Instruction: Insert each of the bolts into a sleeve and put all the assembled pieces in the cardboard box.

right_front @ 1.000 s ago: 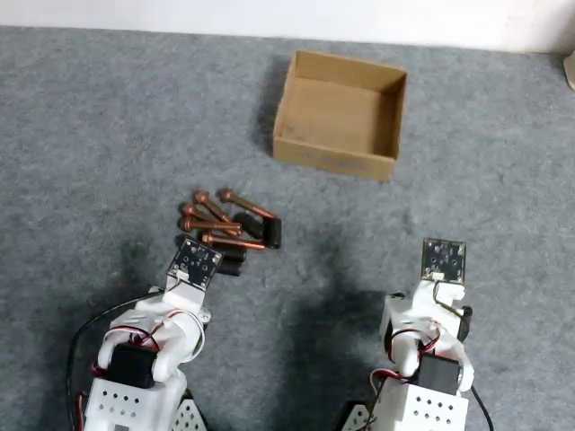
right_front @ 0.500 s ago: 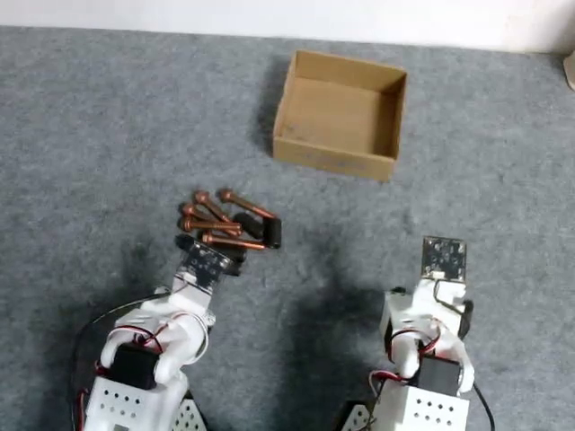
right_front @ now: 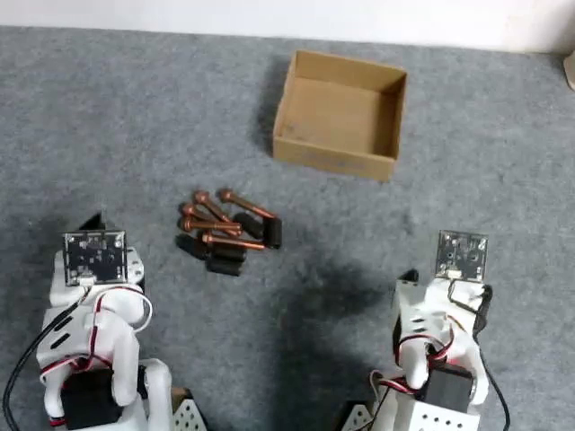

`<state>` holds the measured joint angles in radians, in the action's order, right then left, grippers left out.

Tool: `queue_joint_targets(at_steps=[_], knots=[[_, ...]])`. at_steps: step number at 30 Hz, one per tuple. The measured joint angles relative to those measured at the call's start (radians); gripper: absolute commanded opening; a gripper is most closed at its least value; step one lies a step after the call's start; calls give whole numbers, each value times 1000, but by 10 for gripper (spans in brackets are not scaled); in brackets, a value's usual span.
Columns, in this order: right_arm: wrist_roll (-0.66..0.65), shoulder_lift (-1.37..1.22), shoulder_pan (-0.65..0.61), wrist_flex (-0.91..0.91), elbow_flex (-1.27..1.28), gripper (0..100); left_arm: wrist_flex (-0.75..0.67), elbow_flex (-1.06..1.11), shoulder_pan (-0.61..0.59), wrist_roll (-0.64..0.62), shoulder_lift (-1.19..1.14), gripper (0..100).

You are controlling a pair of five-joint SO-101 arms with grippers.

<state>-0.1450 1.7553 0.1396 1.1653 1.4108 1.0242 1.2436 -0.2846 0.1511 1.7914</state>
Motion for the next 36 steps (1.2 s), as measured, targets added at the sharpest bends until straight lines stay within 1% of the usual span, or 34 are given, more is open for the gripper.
queue_joint_targets(at_steps=[3,6,9,11,14,17,20,22,25,29,32,36], knots=[[0,0,-63,2,-23,382,-12,3,0,0,-14,5],[0,-40,-86,-2,-31,382,-15,5,3,0,-75,5],[0,-161,-103,-17,-40,382,-15,-35,3,0,-221,5],[23,-276,-140,-48,-91,382,-15,-89,3,0,-364,5],[110,-500,-252,-100,-189,382,-17,-192,9,0,-609,6],[184,-750,-416,-172,-293,382,-17,-267,49,-3,-845,6],[245,-1011,-555,-247,-400,382,-17,-287,110,0,-987,7],[304,-1174,-617,-284,-488,382,-17,-287,138,0,-1011,7],[399,-1399,-694,-304,-649,382,-17,-288,147,0,-1011,7],[519,-1645,-755,-308,-873,382,-23,-281,150,0,-1011,7],[583,-1772,-772,-308,-1011,382,-110,-222,150,3,-1011,7],[647,-1881,-786,-308,-1132,382,-247,-170,110,3,-1011,7]])
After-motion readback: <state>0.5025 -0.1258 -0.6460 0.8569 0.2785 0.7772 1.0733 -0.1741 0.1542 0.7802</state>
